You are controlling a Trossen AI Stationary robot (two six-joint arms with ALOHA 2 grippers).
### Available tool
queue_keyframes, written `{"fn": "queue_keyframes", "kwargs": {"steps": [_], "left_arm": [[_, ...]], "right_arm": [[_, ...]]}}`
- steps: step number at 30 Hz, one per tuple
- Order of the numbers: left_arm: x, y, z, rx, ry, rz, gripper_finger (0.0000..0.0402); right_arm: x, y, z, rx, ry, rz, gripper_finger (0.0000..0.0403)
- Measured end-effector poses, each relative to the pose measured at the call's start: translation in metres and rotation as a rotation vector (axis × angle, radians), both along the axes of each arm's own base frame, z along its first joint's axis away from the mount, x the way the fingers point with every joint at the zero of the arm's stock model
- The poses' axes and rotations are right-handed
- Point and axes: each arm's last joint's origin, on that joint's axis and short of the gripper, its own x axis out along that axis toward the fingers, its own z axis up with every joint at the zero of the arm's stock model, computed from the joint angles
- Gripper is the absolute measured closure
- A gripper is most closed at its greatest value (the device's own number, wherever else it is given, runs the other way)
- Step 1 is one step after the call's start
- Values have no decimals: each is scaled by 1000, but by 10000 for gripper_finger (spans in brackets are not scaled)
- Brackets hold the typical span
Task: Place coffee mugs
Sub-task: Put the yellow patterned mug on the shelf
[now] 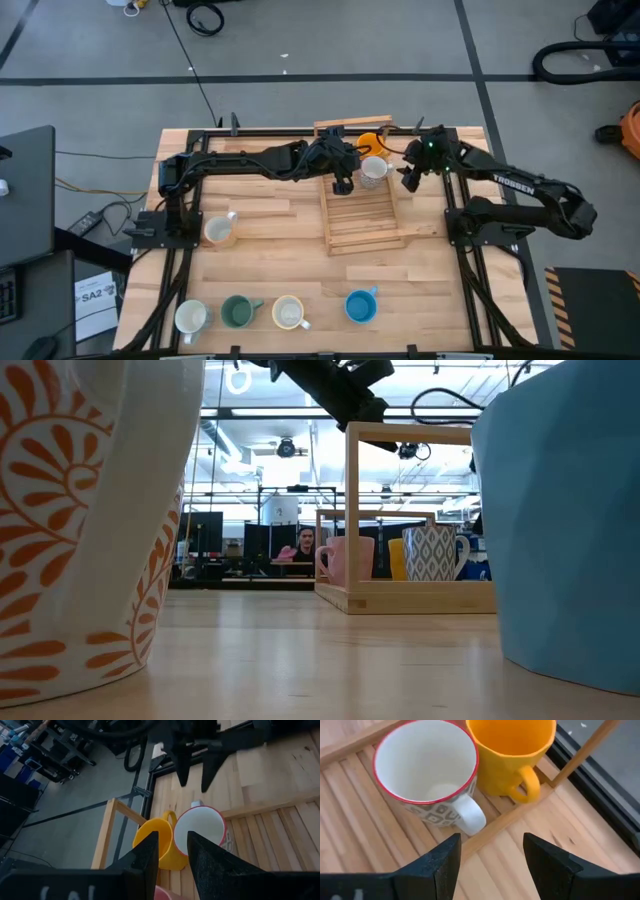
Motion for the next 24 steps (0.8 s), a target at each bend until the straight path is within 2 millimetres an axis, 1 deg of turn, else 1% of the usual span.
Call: {"fn": "queue_keyframes", "kwargs": {"steps": [7, 11, 18, 24], "left_arm": [[-25, -11, 28, -15, 33, -11, 292], [-47, -21, 45, -55, 62, -6, 292], [-91, -37, 71, -172, 116, 36, 292], [-132, -49, 83, -306, 189, 125, 292]], "right_arm": [[-3, 3, 30, 98, 6, -67, 182], [-3, 7, 40, 150, -9, -31, 183], [6, 21, 46, 250, -106, 121, 182], [13, 37, 49, 279, -123, 201, 183]]}}
